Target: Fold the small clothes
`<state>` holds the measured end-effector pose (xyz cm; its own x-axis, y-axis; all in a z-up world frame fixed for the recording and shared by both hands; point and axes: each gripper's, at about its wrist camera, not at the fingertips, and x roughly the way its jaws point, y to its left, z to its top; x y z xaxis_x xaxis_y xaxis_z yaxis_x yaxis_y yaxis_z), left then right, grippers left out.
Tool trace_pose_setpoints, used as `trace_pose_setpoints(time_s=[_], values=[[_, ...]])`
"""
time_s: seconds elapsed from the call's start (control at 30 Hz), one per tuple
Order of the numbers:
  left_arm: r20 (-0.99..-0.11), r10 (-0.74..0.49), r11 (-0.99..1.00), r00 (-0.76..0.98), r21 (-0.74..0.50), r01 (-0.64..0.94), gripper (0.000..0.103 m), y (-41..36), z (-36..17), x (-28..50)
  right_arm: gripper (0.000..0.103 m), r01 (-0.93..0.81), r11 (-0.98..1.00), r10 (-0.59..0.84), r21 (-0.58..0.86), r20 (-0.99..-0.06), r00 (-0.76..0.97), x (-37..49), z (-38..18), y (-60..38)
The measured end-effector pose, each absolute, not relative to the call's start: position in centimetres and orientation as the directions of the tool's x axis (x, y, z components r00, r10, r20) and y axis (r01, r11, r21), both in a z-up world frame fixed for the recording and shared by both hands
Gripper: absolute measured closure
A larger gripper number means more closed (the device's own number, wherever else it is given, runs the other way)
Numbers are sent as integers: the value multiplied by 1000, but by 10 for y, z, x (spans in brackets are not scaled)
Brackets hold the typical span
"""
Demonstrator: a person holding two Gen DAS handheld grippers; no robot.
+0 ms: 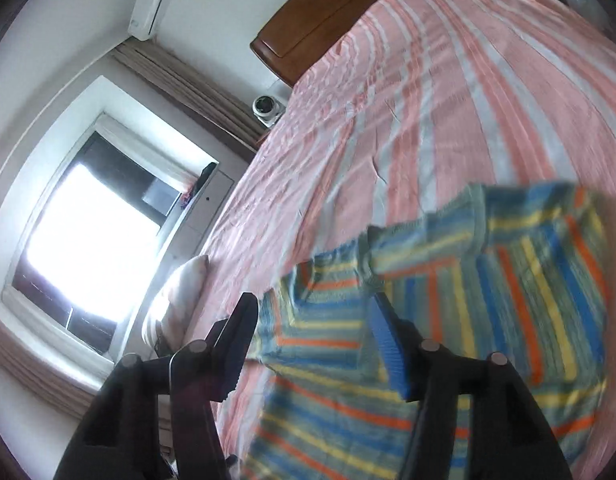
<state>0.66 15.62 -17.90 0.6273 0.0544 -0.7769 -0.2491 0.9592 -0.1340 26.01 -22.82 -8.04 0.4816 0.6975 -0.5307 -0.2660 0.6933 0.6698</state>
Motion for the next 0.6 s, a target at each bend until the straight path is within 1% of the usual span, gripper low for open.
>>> trace_pose_setpoints(time_s=[0.1,0.2,0.27,0.4,0.5,0.6], values=[[-786,63,961,615,-118,-249,1,154,-182,10,44,-245,776,611,582,-594,523,232,-92,-253],[-789,84,965,609,-89,-247,1,150,-183,11,43,-213,862,491,460,-656,573,192,-108,-292],[-790,93,965,606,-78,-250,1,148,-185,11,43,-169,919,382,356,-697,607,159,-123,-323],[-791,106,965,603,-64,-254,0,146,-187,13,43,-71,984,170,165,-726,667,99,-138,-378],[-789,117,966,603,-52,-255,0,145,-188,13,39,37,992,61,120,-722,689,68,-150,-415],[-786,123,966,606,-46,-256,0,144,-189,13,37,122,982,21,145,-722,691,56,-164,-445]])
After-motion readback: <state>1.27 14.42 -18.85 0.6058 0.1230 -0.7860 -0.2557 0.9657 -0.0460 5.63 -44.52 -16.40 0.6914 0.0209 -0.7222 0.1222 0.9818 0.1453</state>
